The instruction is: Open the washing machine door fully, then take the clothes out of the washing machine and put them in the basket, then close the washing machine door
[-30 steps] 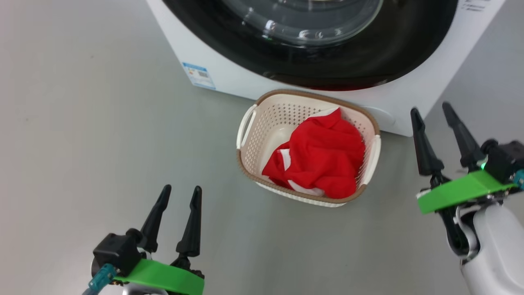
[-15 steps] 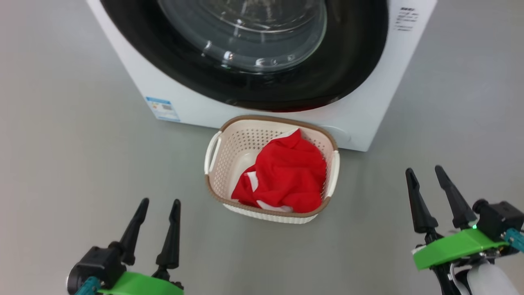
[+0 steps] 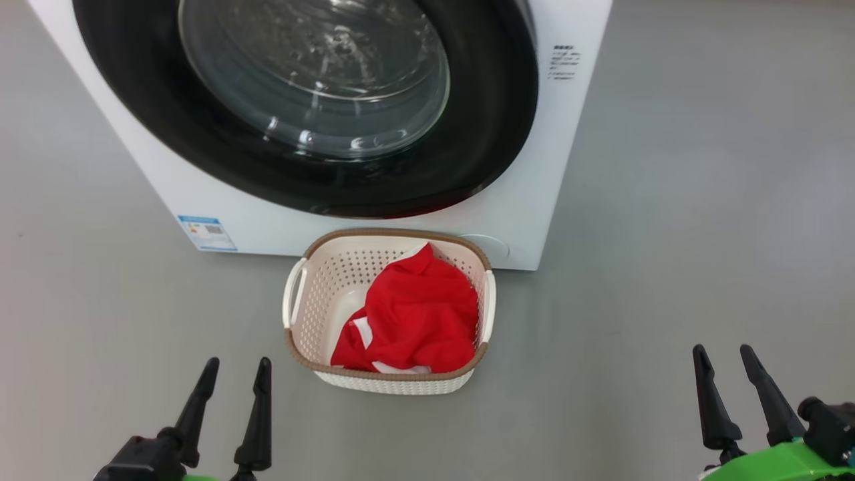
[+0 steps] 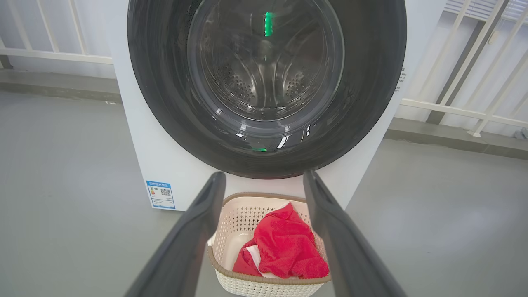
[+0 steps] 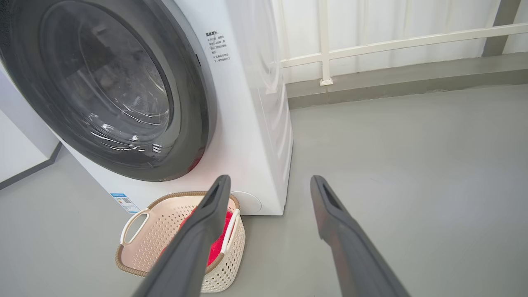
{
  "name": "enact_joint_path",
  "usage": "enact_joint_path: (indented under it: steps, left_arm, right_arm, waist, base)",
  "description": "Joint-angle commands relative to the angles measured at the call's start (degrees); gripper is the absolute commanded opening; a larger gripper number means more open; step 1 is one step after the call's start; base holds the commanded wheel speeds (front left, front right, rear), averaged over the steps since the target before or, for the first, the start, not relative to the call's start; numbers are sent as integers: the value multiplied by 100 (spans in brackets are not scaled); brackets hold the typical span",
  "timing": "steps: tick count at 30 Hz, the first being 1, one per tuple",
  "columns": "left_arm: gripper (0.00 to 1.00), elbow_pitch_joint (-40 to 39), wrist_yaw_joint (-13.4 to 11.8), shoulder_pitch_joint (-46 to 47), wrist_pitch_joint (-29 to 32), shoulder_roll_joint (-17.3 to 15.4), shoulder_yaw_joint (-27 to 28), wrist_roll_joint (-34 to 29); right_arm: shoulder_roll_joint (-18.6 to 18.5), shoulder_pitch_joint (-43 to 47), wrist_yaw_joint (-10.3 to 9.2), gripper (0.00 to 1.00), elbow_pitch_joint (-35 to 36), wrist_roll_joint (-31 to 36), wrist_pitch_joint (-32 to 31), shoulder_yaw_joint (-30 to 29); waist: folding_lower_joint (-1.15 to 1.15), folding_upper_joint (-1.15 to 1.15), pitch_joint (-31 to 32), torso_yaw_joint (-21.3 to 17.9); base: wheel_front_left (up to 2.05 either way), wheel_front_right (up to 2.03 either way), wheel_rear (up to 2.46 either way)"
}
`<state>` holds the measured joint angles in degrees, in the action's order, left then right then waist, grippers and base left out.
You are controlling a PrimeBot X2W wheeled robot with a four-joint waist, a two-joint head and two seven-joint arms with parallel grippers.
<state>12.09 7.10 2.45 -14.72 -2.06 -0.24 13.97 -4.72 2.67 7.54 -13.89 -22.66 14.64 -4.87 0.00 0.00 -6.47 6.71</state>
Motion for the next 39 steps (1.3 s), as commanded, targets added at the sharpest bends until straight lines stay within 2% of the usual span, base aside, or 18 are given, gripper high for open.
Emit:
enact_joint_path:
  steps: [1, 18, 36, 37, 39]
  left_arm:
    - [100, -179, 37, -18, -28, -82, 198, -102]
    - [100, -336, 38, -298, -28, -100, 351, -473]
    - [100, -242, 38, -380, -28, -85, 406, -282]
    - [0, -236, 38, -393, -28, -85, 399, -262]
    - [0, -37, -1, -453, 4, -6, 192, -263]
  right_arm:
    - [-18, 81, -5, 100, 188, 71, 36, 49]
    - [129, 767, -5, 100, 370, 131, 36, -312]
    - [171, 733, -5, 100, 315, 153, 36, -248]
    - [171, 730, -5, 0, 314, 151, 36, -239]
    - [289, 801, 0, 0, 119, 100, -4, -368]
  waist:
    - [0, 0, 152, -176]
    - [0, 0, 344, -472]
    - [0, 0, 509, -539]
    - [0, 0, 521, -542]
    - [0, 0, 513, -541]
  base:
    - [0, 0, 0]
    - [0, 0, 0]
    - [0, 0, 0]
    - [0, 0, 0]
    - [0, 0, 0]
